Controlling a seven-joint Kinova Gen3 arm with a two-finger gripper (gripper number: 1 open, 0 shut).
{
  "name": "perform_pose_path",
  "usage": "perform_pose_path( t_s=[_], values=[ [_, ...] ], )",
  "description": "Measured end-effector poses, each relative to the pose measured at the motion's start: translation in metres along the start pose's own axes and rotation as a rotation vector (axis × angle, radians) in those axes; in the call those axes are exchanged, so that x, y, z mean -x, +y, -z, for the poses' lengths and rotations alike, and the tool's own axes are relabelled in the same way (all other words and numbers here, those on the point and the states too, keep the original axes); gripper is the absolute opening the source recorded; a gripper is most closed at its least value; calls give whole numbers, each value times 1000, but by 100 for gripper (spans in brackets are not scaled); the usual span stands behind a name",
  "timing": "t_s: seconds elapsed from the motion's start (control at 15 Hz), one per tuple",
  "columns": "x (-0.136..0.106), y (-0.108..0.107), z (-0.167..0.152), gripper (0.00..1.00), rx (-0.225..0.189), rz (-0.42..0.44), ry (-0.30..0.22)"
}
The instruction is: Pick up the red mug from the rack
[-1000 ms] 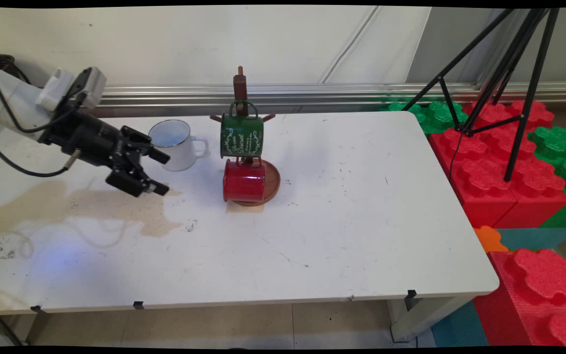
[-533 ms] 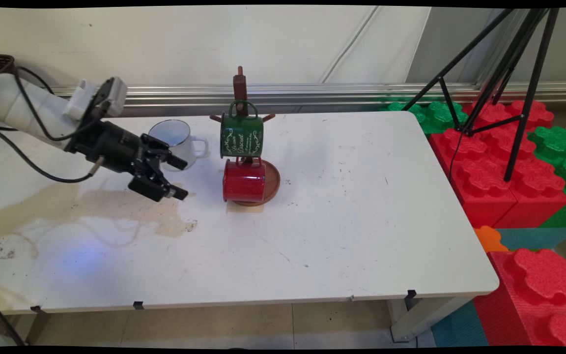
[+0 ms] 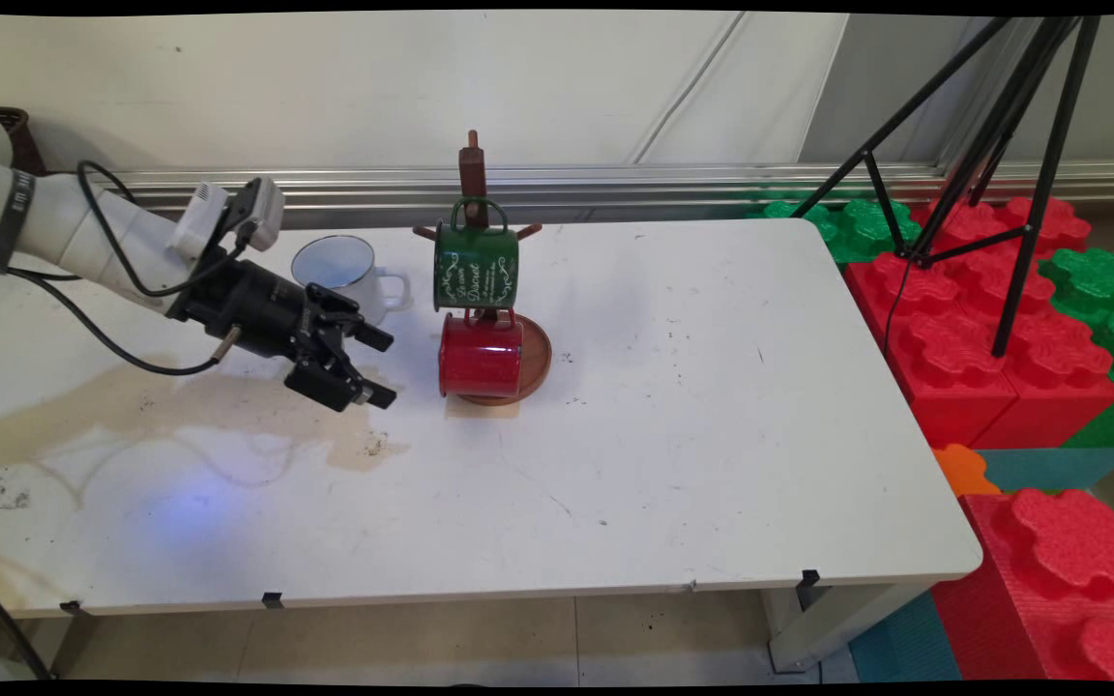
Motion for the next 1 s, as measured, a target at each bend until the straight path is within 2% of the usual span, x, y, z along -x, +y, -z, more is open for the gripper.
perform_pose_path(
  t_s=[0.4, 1.0],
  values=[
    [1, -1, -13, 100, 10, 14, 17],
    [1, -3, -36, 100, 2, 70, 69]
  ],
)
